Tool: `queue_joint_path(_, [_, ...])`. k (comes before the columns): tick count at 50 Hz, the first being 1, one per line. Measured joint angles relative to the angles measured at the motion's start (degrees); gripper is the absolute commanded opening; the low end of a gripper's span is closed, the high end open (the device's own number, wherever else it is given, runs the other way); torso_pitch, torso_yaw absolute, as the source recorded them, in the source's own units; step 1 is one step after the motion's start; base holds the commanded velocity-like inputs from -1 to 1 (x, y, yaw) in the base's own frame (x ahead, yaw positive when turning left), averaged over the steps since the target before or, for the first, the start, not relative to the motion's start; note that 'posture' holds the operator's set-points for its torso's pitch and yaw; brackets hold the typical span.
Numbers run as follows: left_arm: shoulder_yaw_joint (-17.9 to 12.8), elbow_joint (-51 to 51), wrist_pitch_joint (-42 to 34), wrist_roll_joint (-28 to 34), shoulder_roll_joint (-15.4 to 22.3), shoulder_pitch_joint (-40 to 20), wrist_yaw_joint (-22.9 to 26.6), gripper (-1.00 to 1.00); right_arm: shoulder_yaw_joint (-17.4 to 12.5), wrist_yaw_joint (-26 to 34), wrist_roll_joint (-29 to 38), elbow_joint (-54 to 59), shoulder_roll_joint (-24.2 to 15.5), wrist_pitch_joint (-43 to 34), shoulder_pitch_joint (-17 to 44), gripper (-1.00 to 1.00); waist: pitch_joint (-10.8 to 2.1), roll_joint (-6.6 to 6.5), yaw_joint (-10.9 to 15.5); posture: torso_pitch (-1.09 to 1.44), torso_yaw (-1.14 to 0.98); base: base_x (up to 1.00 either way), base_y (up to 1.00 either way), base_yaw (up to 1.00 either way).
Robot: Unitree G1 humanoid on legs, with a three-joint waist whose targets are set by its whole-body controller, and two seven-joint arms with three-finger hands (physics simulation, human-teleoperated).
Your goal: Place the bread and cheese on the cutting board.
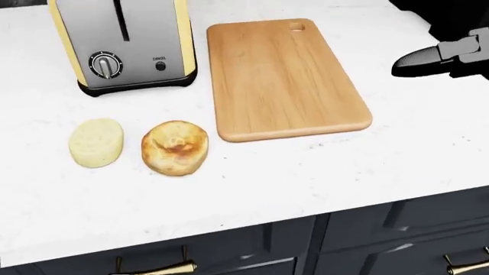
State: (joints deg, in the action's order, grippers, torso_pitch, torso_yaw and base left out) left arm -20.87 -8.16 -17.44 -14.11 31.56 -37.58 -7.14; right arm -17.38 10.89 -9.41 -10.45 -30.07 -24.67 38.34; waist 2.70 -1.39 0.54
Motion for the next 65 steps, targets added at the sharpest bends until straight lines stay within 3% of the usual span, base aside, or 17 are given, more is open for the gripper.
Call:
queue_joint_path(5, [-0.07, -0.35, 0.46, 0.00, 0.19, -0.12, 0.15, 1.00, -0.57, -0.20, -0.01, -1.16, -0.30, 0.76, 0.49, 1.00, -0.16, 4.32, 0.39, 0.00, 0.00, 0.18, 0.07, 0.00])
queue_joint_path(12, [1.37, 0.26, 0.11, -0.25, -0.62, 0.55, 0.78, 1.00, -1.15, -0.60, 0.46, 0.43, -0.22, 0.10, -0.62, 1.00, 0.05, 2.61, -1.05, 0.00, 0.00, 0.18, 0.07, 0.00])
queue_joint_path(16, [0.50, -0.68, 0.48, -0.19, -0.20, 0.18, 0.59, 1.00, -1.11, -0.52, 0.34, -0.65, -0.32, 0.42, -0.23, 1.00, 0.51, -0.46, -1.26, 0.00, 0.00, 0.19, 0.07, 0.00])
queue_joint_path(18, [0.30, -0.93, 0.73, -0.17, 0.04, -0.04, 0.51, 1.00, -1.05, -0.48, 0.30, -0.71, -0.44, 0.59, 0.15, 1.00, -0.08, -2.95, -1.33, 0.00, 0.00, 0.18, 0.07, 0.00])
queue_joint_path(23, [-0.55, 0.17, 0.30, 0.00, 0.06, 0.81, 0.03, 1.00, 0.47, 0.09, -0.03, -0.30, 0.41, 0.25, -0.64, 1.00, -0.08, -2.04, 0.02, 0.00, 0.00, 0.18, 0.07, 0.00])
queue_joint_path(31, [-0.24, -0.81, 0.54, -0.11, 0.66, -0.70, 0.11, 1.00, -0.88, -0.46, 0.23, -0.91, -0.53, 1.19, 1.04, 1.00, -0.18, 3.90, 0.56, 0.00, 0.00, 0.10, 0.04, 0.00])
queue_joint_path(34, [0.54, -0.02, 0.17, -0.27, 0.76, 0.03, 0.35, 1.00, -1.27, -0.68, 0.26, -0.69, -0.48, 1.34, 0.30, 1.00, 0.25, 1.59, 0.56, 0.00, 0.00, 0.00, 0.00, 0.00])
queue_joint_path(38, [0.83, -0.24, 0.03, -0.32, 0.42, 0.27, 0.46, 1.00, -0.85, -0.62, 0.27, 0.76, -0.04, 0.12, -0.46, 1.00, 0.40, 0.32, 0.28, 0.00, 0.00, 0.00, 0.00, 0.00])
queue_joint_path(56, [-0.07, -0.68, 1.13, 0.01, 0.17, 0.88, 0.70, 1.00, 0.42, 1.77, 0.65, -1.09, -0.75, -0.49, 0.77, 1.00, 0.19, 1.27, -0.69, 0.00, 0.00, 0.00, 0.00, 0.00])
queue_joint_path(65, [0.02, 0.52, 0.80, 1.20, 0.73, 0.14, 0.18, 1.00, 2.98, 7.75, 5.71, 1.80, -2.12, -0.14, 6.66, 1.00, 0.17, 1.13, -0.61, 0.00, 0.00, 0.00, 0.00, 0.00])
